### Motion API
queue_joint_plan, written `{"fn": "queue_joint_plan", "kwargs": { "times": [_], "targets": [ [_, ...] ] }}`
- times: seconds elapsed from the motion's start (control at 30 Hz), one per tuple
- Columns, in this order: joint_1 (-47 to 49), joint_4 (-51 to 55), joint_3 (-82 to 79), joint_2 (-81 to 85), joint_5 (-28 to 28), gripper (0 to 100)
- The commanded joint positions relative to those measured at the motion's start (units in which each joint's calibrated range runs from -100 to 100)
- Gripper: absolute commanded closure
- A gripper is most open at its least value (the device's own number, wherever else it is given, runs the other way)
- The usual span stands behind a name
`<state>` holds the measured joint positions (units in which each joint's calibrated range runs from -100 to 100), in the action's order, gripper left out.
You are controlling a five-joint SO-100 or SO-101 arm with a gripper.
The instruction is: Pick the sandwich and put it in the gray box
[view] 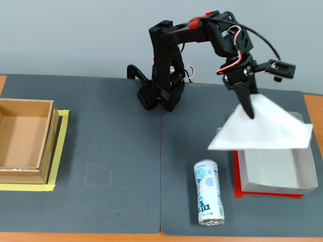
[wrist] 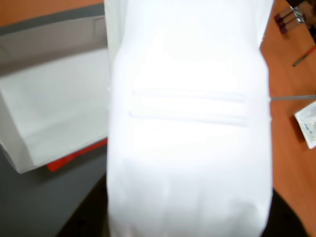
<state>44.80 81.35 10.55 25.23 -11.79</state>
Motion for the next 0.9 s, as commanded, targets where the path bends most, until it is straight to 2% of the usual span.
{"fn": "queue_joint_plan", "kwargs": {
  "times": [0.0, 0.3, 0.53, 0.87],
  "targets": [
    [4.7, -2.5, 1.3, 1.4, 3.0, 78],
    [11.3, -14.9, -2.5, 0.0, 13.0, 78],
    [10.5, -19.5, -9.8, 0.0, 20.3, 78],
    [8.0, -33.3, -21.2, 0.0, 28.5, 78]
  ]
}}
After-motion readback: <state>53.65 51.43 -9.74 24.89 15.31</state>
